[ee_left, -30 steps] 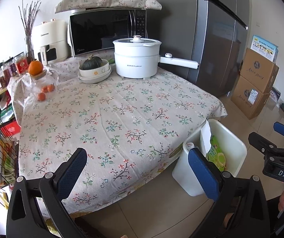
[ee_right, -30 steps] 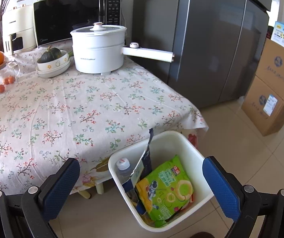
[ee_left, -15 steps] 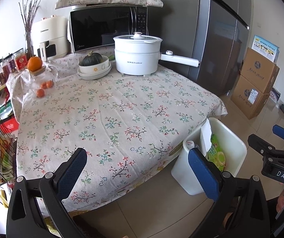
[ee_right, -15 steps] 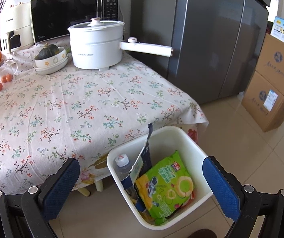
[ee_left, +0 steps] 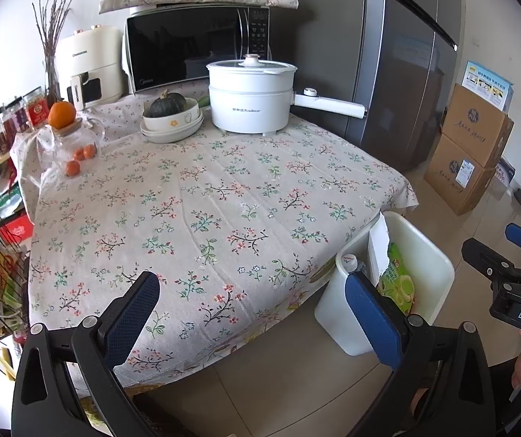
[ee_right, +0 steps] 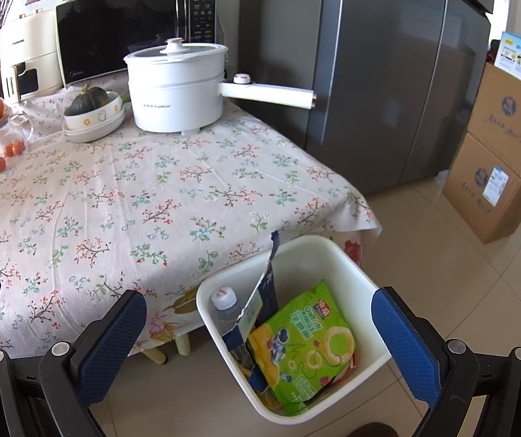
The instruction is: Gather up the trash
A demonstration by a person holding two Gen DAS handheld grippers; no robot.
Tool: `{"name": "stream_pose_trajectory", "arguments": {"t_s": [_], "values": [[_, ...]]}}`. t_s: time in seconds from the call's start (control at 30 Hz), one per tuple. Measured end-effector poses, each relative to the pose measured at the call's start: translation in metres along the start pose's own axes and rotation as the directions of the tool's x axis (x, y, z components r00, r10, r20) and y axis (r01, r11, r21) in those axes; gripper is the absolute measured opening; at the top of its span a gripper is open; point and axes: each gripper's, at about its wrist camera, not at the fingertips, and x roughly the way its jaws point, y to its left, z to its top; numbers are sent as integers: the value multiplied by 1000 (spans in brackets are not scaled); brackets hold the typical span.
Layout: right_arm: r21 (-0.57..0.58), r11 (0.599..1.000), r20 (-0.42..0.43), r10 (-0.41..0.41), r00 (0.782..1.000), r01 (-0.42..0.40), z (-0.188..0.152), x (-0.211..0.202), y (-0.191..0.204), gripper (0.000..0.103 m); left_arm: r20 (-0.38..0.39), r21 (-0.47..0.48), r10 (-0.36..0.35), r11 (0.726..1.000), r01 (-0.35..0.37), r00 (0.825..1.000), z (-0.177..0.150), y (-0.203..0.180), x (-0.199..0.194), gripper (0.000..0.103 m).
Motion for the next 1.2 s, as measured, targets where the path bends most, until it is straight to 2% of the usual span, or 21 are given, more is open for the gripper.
{"name": "stream_pose_trajectory", "arguments": {"t_s": [1.2], "values": [[-12, 1000, -10, -10, 1000, 10, -2, 2, 0, 102, -5, -4, -14, 1000, 14, 1000, 0, 1, -2, 103]]}}
